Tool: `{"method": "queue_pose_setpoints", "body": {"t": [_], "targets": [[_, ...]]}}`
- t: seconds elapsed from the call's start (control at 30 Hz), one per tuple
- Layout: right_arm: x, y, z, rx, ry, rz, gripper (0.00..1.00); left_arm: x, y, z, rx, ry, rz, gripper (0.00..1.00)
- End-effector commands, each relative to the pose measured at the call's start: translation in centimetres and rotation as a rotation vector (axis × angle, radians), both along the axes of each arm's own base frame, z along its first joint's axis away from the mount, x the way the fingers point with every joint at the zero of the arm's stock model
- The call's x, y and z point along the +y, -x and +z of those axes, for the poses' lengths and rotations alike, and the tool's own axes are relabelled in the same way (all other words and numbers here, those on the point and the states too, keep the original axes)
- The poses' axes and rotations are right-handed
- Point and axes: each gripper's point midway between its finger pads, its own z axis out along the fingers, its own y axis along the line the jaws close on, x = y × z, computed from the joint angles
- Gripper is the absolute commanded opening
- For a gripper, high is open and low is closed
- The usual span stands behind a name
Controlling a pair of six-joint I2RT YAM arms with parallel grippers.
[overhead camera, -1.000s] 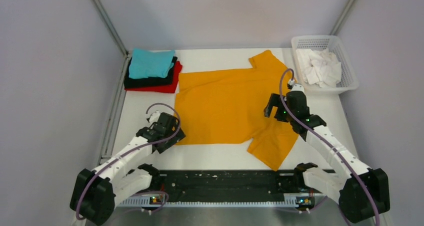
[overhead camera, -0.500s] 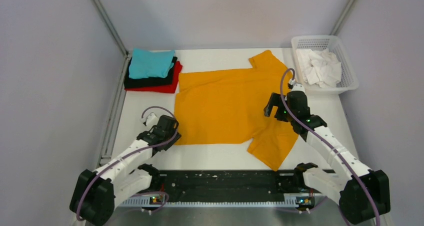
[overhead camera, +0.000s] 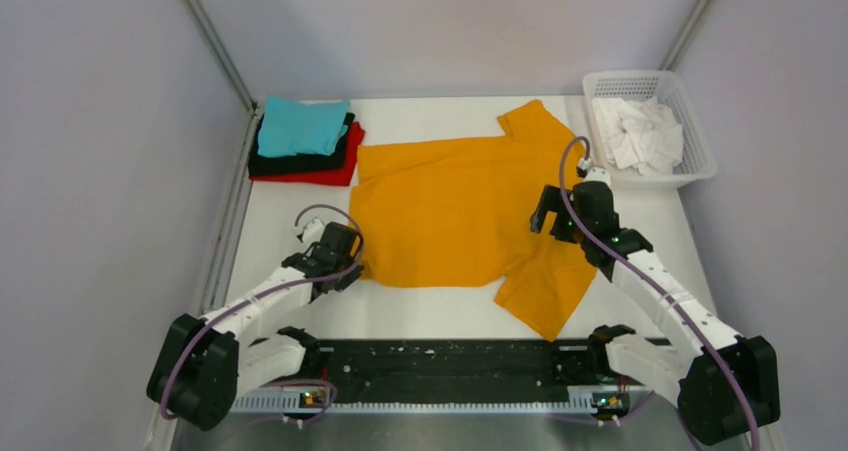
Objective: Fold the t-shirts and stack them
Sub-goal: Grab the side of the flattened tshirt closest away from the robot with both arms
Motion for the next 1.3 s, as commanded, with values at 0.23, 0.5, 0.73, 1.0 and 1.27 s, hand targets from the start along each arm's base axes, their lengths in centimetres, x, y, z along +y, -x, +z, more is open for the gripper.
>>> {"method": "queue_pose_setpoints", "body": {"t": [0.23, 0.5, 0.73, 1.0, 1.27], "targets": [[-0.2, 0.6, 1.1, 0.006, 0.014, 0.013, 0.98, -0.4, 0.7, 1.3, -0.015, 0.008, -0.077, 0.00], [3.2, 7.6, -1.4, 0.253, 0.089, 0.144, 0.95, 0.0, 1.6, 2.9, -0.048, 0.026, -0.082, 0.00], [5.2, 17.4, -3.5, 0.523, 0.105, 0.333, 0.85, 1.6, 2.7, 2.8, -0.027, -0.036, -0.051, 0.00], [5.2, 21.8, -7.1, 0.686, 0.143, 0.427, 0.67, 3.6, 3.6, 3.1, -0.043, -0.104, -0.009, 0.00], [4.5, 19.2, -9.8, 0.638, 0.231, 0.273, 0.59, 2.2, 3.1, 2.7, -0.064, -0.035, -0.033, 0.00]]}}
